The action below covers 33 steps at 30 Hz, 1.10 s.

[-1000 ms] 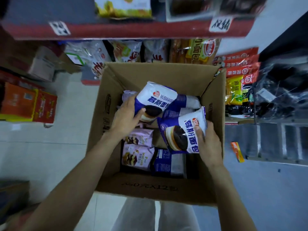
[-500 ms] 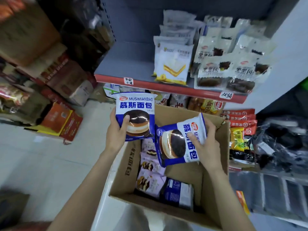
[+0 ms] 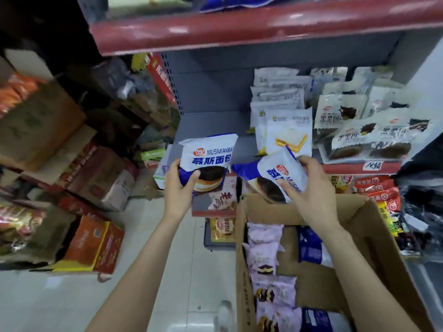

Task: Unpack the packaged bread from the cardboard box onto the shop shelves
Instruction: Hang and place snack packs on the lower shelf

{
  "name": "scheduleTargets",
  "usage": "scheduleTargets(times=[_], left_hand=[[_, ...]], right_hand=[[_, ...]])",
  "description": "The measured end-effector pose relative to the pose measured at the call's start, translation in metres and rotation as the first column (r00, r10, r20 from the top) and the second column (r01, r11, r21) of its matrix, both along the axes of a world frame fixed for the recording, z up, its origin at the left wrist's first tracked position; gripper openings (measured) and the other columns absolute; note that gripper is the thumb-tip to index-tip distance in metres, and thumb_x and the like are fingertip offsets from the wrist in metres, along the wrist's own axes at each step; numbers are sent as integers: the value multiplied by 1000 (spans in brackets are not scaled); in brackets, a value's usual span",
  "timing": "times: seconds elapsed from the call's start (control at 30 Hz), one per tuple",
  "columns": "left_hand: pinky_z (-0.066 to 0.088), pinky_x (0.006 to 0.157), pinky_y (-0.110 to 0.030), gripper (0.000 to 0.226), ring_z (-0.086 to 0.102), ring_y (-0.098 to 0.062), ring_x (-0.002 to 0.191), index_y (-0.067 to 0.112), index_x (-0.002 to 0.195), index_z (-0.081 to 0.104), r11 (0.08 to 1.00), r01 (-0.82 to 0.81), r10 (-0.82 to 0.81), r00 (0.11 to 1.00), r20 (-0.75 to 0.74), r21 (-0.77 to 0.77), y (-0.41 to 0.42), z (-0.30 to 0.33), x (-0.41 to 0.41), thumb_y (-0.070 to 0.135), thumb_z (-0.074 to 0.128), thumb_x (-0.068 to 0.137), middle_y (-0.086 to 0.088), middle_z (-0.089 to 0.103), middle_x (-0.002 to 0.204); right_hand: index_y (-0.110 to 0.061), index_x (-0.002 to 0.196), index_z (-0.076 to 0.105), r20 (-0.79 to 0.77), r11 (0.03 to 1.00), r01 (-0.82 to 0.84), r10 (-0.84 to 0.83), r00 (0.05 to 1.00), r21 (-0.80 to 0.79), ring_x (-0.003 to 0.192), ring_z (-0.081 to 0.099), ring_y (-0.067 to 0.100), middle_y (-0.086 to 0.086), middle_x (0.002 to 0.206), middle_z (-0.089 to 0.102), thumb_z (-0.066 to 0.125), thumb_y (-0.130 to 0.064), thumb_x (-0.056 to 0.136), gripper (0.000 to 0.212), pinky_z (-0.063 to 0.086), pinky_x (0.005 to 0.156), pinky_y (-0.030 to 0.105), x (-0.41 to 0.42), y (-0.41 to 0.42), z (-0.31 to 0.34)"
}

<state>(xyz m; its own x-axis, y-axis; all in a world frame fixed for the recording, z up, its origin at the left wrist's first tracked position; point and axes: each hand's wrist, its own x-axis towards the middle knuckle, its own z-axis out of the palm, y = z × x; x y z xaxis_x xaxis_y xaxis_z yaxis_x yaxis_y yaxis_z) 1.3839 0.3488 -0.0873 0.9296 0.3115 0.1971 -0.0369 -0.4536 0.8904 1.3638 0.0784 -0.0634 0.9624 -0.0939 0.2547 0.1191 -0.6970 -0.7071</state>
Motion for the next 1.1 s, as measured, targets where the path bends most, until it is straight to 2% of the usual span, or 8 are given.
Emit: scheduleTargets(times=[0.1, 0.2, 0.33, 0.5, 0.63, 0.87, 1.0, 1.1], left_hand=[[33, 90, -19, 43, 42, -19, 117, 10, 129, 49, 991, 16, -16, 1000, 4, 135, 26, 7, 35, 22, 63, 90, -2, 55, 118], [26, 90, -20, 45, 35, -20, 119, 13, 131, 49, 979, -23, 16, 999, 37, 205, 41, 14, 68, 24, 64, 89, -5, 56, 125], [35, 84, -21, 42, 51, -22, 112, 11, 126, 53, 989, 2, -10, 998, 58, 145, 55, 10, 118, 22, 65, 88, -6, 61, 118], [37, 81, -13, 38, 54, -13, 106, 7, 125, 52, 998, 67, -67, 998, -8, 16, 49, -6, 177, 18, 62, 91, 1, 58, 116], [39, 81, -21, 37, 57, -19, 104, 7, 124, 55, 995, 91, -90, 996, -12, 43, 41, -28, 232, 21, 62, 91, -7, 62, 117], [44, 94, -37, 36, 56, -31, 114, 4, 120, 61, 972, 165, -162, 986, -29, 168, 18, -51, 326, 26, 60, 92, -15, 64, 121], [46, 89, -32, 36, 58, -24, 108, 6, 124, 55, 988, 152, -152, 979, -135, -6, 10, -53, 352, 25, 52, 94, -8, 62, 117], [50, 94, -47, 63, 61, -31, 109, 13, 128, 51, 971, 132, -175, 961, -215, -202, 22, -71, 381, 49, 54, 77, -13, 62, 123]], right_hand=[[-10, 121, 53, 203, 993, 40, -16, 979, -113, 106, 49, 27, 8, 113, 61, 70, -31, 82, 47, 41, 81, 40, 24, 30, 15], [-17, 120, 56, 328, 953, 116, -19, 944, -279, 105, 39, 21, 2, 109, 65, 71, -35, 80, 47, 31, 86, 37, 53, 51, 25], [-25, 121, 54, 336, 922, 96, 38, 941, -375, 105, 44, 20, -4, 110, 64, 70, -34, 80, 45, 29, 82, 35, 93, 75, 21], [-21, 125, 49, 217, 971, 45, 8, 976, -237, 111, 50, 26, -1, 116, 62, 66, -31, 84, 45, 32, 81, 38, 131, 88, -5], [-16, 122, 46, 190, 992, 114, -103, 976, -50, 106, 51, 32, 6, 113, 61, 67, -33, 83, 47, 33, 78, 37, 158, 76, -20], [-13, 116, 42, 183, 974, 205, -185, 966, -98, 93, 56, 35, 13, 99, 63, 63, -42, 85, 47, 43, 68, 39, 179, 65, -28], [-10, 115, 42, 196, 961, 223, -190, 962, -166, 91, 54, 37, 15, 94, 61, 62, -42, 86, 48, 34, 62, 35, 184, 67, -25], [-7, 121, 41, 180, 945, 250, -214, 960, -212, 98, 53, 37, 17, 102, 61, 60, -43, 87, 53, 32, 66, 34, 187, 71, -22]])
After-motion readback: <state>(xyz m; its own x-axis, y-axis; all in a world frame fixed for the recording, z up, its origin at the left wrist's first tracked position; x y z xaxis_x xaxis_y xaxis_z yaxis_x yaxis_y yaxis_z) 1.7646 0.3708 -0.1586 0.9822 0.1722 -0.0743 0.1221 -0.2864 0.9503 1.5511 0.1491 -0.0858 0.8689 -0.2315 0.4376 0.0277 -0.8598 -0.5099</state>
